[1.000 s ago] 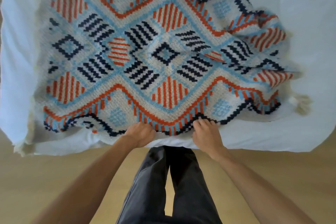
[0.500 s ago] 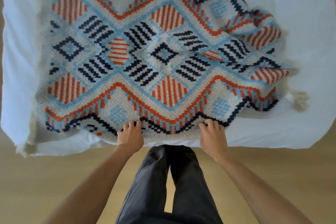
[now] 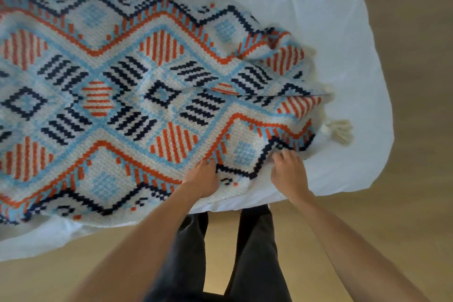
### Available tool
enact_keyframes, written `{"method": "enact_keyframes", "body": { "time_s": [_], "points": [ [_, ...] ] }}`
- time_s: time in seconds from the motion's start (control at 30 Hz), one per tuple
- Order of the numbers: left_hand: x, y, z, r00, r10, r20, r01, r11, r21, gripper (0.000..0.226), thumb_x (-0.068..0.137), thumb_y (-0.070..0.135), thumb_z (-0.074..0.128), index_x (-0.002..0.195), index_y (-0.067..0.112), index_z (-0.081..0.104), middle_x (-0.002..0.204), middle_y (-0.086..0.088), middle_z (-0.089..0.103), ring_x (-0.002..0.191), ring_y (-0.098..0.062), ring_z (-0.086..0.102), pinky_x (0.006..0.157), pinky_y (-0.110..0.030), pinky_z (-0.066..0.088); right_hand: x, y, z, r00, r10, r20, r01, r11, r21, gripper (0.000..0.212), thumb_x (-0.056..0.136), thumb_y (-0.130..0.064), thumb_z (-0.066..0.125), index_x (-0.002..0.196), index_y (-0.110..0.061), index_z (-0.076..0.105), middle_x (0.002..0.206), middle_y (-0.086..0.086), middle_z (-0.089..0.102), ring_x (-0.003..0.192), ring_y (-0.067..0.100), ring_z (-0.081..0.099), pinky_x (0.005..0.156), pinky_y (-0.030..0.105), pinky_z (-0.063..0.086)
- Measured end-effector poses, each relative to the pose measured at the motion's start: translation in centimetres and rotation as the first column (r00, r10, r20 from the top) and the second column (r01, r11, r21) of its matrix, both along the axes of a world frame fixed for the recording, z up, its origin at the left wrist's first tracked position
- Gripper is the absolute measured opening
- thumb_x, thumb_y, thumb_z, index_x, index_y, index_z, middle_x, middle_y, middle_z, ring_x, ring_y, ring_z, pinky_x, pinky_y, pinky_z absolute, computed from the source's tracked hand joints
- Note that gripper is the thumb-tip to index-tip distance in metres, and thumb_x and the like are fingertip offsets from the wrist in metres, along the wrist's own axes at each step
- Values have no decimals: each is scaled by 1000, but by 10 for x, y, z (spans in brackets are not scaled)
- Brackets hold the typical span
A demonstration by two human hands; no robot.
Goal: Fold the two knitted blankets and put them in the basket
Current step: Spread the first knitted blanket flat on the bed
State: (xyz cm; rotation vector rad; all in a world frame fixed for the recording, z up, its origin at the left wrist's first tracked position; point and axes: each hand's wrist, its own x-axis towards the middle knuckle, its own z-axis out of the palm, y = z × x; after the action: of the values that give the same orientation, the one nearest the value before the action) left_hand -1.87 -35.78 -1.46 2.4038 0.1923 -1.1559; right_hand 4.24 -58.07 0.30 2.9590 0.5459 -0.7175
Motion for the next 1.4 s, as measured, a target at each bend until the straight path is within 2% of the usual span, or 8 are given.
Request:
{"method": "enact_keyframes", "body": {
  "time_s": [0.23,0.4,0.63,0.73,0.87,1.13,1.23,1.4],
  "points": [
    [54,-106,0,964,71,257,-67,997,-24,43,93,26,47,132,15,33,126,-11,39,115,-28,41,91,-42,45,67,-94,-14,959,282,-16,-274,915,-295,46,75,-9,64,119,-9,51,115,15,54,108,33,50,101,45,35],
    [77,-154,-14,982,64,176,-92,984,154,67,83,-5,50,140,16,22,133,-15,30,117,-32,38,84,-35,52,103,-133,-29,903,426,64,-402,887,-227,22,63,-3,71,83,-10,67,71,7,63,68,26,61,74,32,50],
    [101,-176,-9,999,21,35,-27,981,193,36,91,10,41,126,15,42,125,-12,45,109,-30,49,73,-34,43,110,-203,-12,971,238,-21,-239,970,-48,21,60,3,71,80,-1,67,57,15,58,42,28,53,36,24,32],
    [104,-197,-8,993,-56,-102,68,990,120,30,94,11,38,122,11,46,123,-12,49,97,-26,50,76,-36,47,95,-239,-14,957,240,-162,-251,967,-51,31,84,-10,54,114,-4,59,91,15,65,71,31,63,53,33,46],
    [102,-223,-10,984,-115,-134,126,989,82,39,97,15,37,135,10,36,137,-17,37,123,-34,40,94,-42,43,69,-248,-25,952,187,-242,-212,974,-84,46,87,-14,51,132,-9,46,119,14,58,103,33,58,87,42,46],
    [112,-218,-18,981,-156,-116,163,985,53,31,97,16,36,127,9,43,126,-14,46,111,-31,48,87,-41,46,56,-252,-32,948,25,-318,-72,988,-137,39,85,-10,52,124,-10,44,101,11,61,76,28,65,57,31,39],
    [116,-210,-19,978,-176,-111,181,983,36,29,97,16,37,125,9,44,126,-13,45,108,-30,50,80,-37,45,54,-249,-25,945,56,-322,-121,975,-185,44,59,-2,76,100,-5,59,77,13,61,62,30,61,50,32,44],
    [136,-184,-15,987,-148,-59,148,989,-15,40,94,12,36,134,13,42,138,-10,40,117,-28,48,82,-34,47,69,-222,-22,956,31,-292,-84,982,-170,42,85,-14,52,126,-11,45,115,10,54,101,26,52,80,35,44]
  ]
}}
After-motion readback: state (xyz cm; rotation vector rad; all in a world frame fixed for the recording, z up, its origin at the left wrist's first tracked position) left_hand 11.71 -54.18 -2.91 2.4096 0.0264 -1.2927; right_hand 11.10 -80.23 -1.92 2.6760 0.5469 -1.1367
